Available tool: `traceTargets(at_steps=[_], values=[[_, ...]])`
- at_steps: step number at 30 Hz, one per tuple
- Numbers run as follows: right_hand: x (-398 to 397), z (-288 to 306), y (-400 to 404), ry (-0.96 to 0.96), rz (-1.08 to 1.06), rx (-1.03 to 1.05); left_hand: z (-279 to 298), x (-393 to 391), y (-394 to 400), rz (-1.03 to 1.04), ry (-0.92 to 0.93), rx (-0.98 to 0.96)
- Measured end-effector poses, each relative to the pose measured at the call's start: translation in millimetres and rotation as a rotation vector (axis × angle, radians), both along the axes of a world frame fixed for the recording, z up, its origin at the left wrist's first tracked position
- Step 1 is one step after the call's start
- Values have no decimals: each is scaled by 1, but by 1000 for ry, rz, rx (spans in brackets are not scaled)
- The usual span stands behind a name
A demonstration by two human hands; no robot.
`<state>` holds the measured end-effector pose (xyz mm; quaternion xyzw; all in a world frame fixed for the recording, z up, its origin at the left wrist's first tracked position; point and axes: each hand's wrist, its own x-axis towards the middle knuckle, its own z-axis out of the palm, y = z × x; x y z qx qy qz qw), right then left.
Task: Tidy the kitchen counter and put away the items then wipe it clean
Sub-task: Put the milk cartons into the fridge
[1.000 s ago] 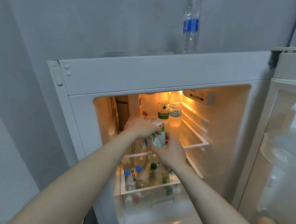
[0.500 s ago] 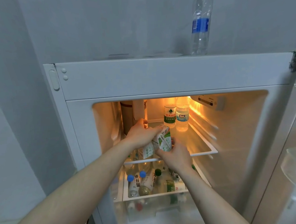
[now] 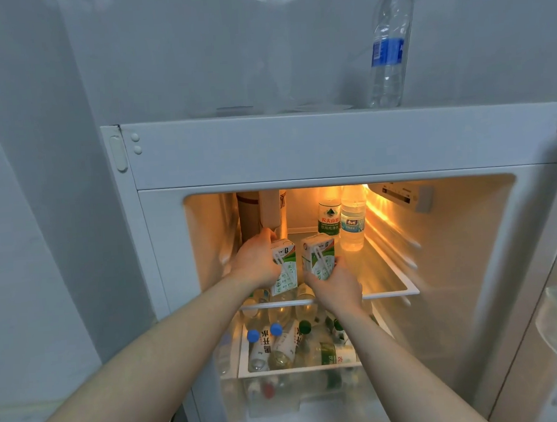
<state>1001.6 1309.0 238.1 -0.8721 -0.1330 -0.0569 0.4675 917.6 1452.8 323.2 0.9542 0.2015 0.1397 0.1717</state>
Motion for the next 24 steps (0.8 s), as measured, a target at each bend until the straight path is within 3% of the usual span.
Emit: traceTargets(at_steps=[11,16,20,24], values=[[2,-17,0,-26,17,-76,-21,-15,-4,-42,-4,220],[-10,-31,-8,-11,61,-70,-32,-47,-12,-66,-55,147],[-57,-34,-27,-33,158,75,-39,-91,-22,-103,-69,91],[-117,-27,-54,-23,233,64,-50,-138,-38,-209,-81,71]])
